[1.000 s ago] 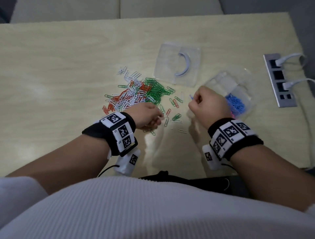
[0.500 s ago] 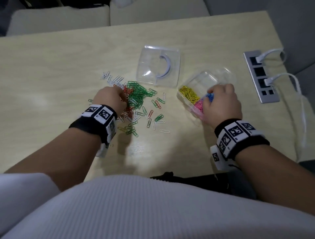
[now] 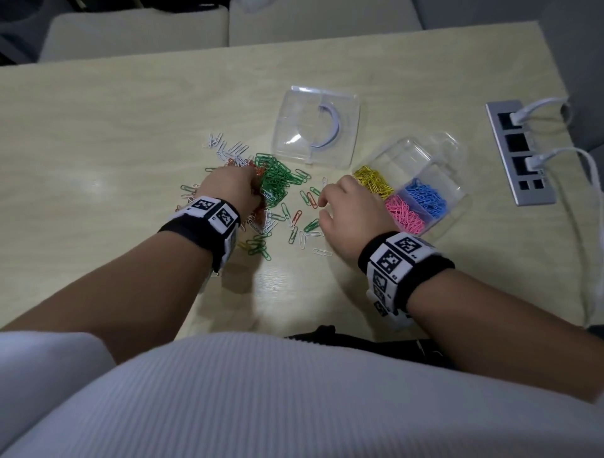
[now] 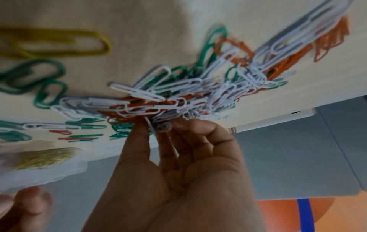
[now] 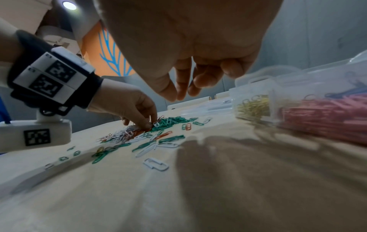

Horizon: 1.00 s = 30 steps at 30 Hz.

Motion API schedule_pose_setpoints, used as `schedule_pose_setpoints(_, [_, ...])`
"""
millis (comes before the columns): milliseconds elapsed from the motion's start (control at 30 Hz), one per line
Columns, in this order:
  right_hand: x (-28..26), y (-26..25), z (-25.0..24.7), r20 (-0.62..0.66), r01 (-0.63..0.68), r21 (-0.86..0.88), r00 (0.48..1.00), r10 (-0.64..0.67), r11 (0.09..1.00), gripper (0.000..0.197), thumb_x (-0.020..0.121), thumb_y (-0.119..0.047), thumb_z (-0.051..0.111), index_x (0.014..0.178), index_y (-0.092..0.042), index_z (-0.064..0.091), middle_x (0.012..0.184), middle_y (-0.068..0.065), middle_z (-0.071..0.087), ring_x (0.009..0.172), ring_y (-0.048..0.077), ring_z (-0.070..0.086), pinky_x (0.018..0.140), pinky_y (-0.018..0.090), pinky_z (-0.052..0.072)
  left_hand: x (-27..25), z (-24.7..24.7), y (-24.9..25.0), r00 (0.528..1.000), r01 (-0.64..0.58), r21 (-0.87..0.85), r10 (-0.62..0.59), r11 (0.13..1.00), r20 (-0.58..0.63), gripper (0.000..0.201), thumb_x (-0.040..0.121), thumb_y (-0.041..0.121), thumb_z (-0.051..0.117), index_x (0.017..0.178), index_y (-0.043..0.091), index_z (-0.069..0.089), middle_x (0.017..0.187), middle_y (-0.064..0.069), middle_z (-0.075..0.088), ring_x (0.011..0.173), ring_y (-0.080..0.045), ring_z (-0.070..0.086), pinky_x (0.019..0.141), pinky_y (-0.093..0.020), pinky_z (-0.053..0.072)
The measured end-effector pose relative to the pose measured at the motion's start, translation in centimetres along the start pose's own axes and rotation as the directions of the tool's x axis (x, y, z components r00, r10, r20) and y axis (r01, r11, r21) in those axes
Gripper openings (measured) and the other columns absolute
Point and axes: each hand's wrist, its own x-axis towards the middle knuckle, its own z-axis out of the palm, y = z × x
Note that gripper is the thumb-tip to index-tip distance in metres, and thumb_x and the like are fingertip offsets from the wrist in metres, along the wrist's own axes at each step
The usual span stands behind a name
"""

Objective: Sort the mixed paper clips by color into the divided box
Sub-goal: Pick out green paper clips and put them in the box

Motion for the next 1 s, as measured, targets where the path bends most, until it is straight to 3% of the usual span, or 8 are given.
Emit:
schedule_pose_setpoints(200, [0.6,-0.1,0.1,0.016,-0.005,0.008,1.000,0.005,1.000,0.020,0.092,-0.024,0.048,0.106,-0.021,0.061,0.108,-0.001,0.053,0.098,0.021,0.053,0.089,0.037,0.043,-0.2,-0.3,-0.4,0.999,-0.043,-0.056,0.043,0.998,-0.012,0.020,0.090,0.017,0.057,0.104,0.023,0.070,0.100,-0.004,0.070,0.089,-0.023,0.061,0.076,-0.032,0.049])
schedule_pose_setpoints(300, [1.0,-0.5,0.2,0.013,0.004,0.028,1.000,-0.005,1.000,0.020,0.091,-0.024,0.048,0.105,-0.021,0.061,0.107,-0.001,0.055,0.097,0.021,0.054,0.087,0.038,0.045,-0.5,-0.2,-0.8,1.000,-0.020,-0.182,0.017,0.983,-0.019,0.016,0.092,0.021,0.059,0.102,0.024,0.071,0.096,0.003,0.070,0.080,-0.013,0.059,0.075,-0.024,0.046])
schedule_pose_setpoints(400, [1.4,-0.8,0.4,0.022,0.011,0.058,1.000,-0.012,0.998,0.021,0.091,-0.024,0.048,0.106,-0.021,0.062,0.107,-0.001,0.055,0.096,0.022,0.054,0.085,0.038,0.046,-0.9,0.1,-1.1,1.000,0.013,-0.366,-0.015,0.931,-0.001,0.016,0.092,0.022,0.061,0.104,0.024,0.072,0.087,0.005,0.071,0.081,-0.011,0.066,0.081,-0.027,0.053])
schedule_pose_setpoints(500, [1.7,-0.9,0.4,0.036,0.017,0.074,0.999,-0.020,0.997,0.021,0.092,-0.023,0.048,0.107,-0.021,0.061,0.108,-0.001,0.055,0.097,0.021,0.054,0.085,0.038,0.045,-1.2,0.1,-1.3,0.999,0.048,-0.513,-0.034,0.857,0.038,0.012,0.094,0.017,0.059,0.100,0.024,0.067,0.076,0.012,0.070,0.072,0.003,0.067,0.060,-0.010,0.045])
schedule_pose_setpoints(567, [1.8,-0.9,0.4,0.041,0.015,0.080,0.999,-0.019,0.997,0.020,0.092,-0.023,0.048,0.107,-0.021,0.061,0.107,-0.001,0.055,0.096,0.019,0.054,0.084,0.037,0.045,-1.2,0.0,-1.4,0.999,0.051,-0.566,-0.032,0.823,0.044,0.010,0.093,0.014,0.059,0.092,0.023,0.064,0.074,0.012,0.070,0.067,0.006,0.066,0.058,-0.006,0.042])
schedule_pose_setpoints(733, [2.0,-1.3,0.1,0.010,0.014,0.243,1.000,-0.017,0.970,0.017,0.093,-0.026,0.051,0.105,-0.022,0.062,0.103,-0.004,0.056,0.089,0.011,0.053,0.082,0.032,0.047,-1.4,-0.8,-0.7,0.997,-0.024,-0.632,0.068,0.775,0.046,0.008,0.091,0.015,0.063,0.087,0.022,0.067,0.079,0.008,0.070,0.068,-0.002,0.063,0.060,-0.013,0.043])
schedule_pose_setpoints(867, [2.0,-1.2,-0.4,0.007,0.009,0.328,1.000,-0.011,0.945,0.026,0.092,-0.035,0.056,0.115,-0.024,0.064,0.105,-0.006,0.060,0.085,0.006,0.051,0.075,0.023,0.039,-1.6,-1.1,1.7,0.986,-0.061,-0.765,0.157,0.641,0.053,0.009,0.088,0.013,0.067,0.085,0.022,0.067,0.059,0.015,0.059,0.053,0.002,0.050,0.056,-0.015,0.042])
schedule_pose_setpoints(1000, [1.5,-0.1,-1.2,-0.030,-0.042,0.365,0.998,0.056,0.930,0.022,0.093,-0.033,0.055,0.096,-0.017,0.069,0.090,-0.001,0.066,0.083,0.014,0.058,0.074,0.031,0.046,-1.4,-1.5,4.3,0.975,-0.076,-0.837,0.214,0.542,0.050,0.010,0.086,0.007,0.067,0.086,0.017,0.067,0.069,0.003,0.066,0.063,-0.006,0.057,0.063,-0.022,0.047])
